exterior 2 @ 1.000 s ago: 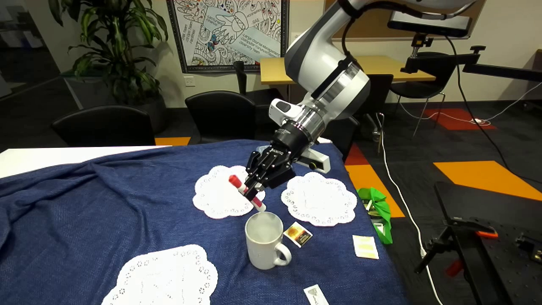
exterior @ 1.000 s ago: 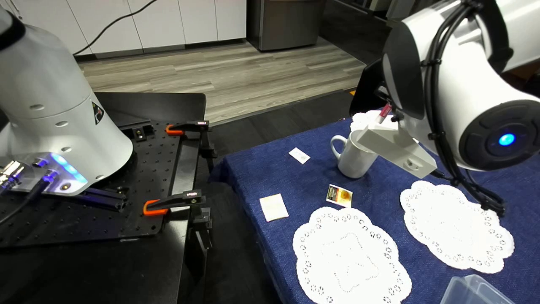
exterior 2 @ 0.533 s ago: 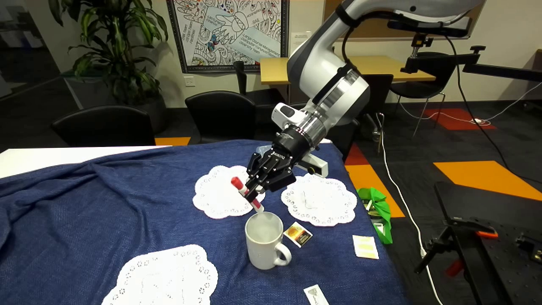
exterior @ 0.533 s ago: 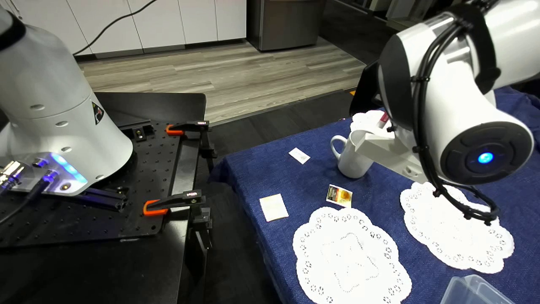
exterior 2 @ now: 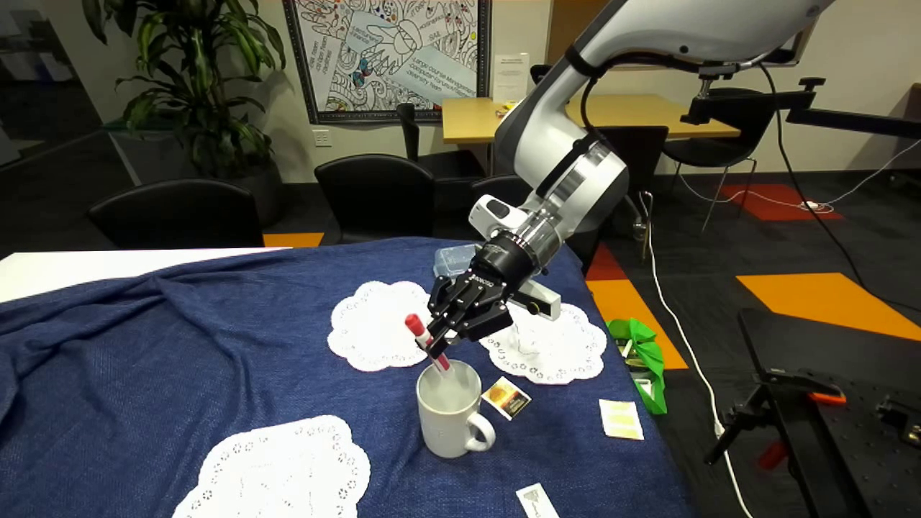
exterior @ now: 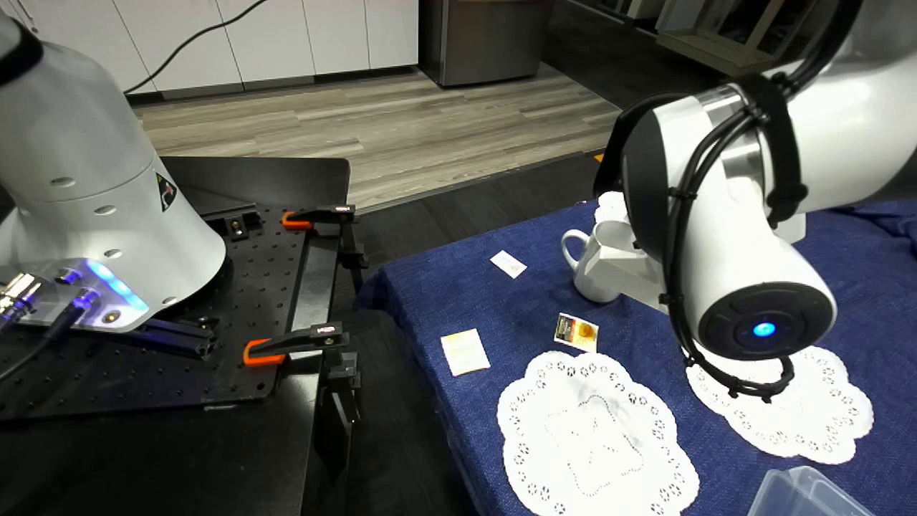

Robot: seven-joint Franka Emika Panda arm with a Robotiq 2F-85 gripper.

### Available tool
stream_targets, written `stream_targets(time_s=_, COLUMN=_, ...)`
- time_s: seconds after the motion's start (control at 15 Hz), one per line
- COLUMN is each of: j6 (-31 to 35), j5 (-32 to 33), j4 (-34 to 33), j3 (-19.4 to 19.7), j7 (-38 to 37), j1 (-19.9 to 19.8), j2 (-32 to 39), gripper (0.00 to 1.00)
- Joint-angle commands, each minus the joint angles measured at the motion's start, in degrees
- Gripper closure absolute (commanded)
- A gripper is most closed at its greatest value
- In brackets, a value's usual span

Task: Pick up the marker and put it in the cup

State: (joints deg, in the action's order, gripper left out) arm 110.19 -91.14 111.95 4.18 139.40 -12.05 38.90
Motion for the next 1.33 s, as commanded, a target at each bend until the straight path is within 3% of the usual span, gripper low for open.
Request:
stream_targets(time_s=0.0, j6=-3.5, j5=-1.7, j4=-1.0, j3=1.2, j7=1.9, j1=-0.2, j2=1.8, gripper=0.95)
stream_targets(time_s=0.53, j6=-4.6, j5=-2.0, j4=-3.0, j3=1.4, j7=2.1, j1=-0.1, j2=5.3, gripper=0.95)
stream_targets(time_s=0.6, j6=-4.7, j5=-2.1, j4=-3.3, j3=1.4, j7=2.1, j1=-0.1, j2=5.7, gripper=0.84)
stream_targets(time_s=0.67, j6=-4.7, j5=-2.1, j4=-3.4, j3=1.4, j7=2.0, j1=-0.1, j2=6.0, gripper=0.60)
stream_targets(time_s=1.2, j6=-4.8, j5=-2.3, j4=-4.0, j3=1.4, j7=2.1, j1=0.0, j2=7.1, gripper=0.03)
stream_targets(time_s=1.27, j6=-4.5, j5=-2.3, j4=-3.5, j3=1.4, j7=2.2, j1=0.2, j2=6.5, gripper=0.00)
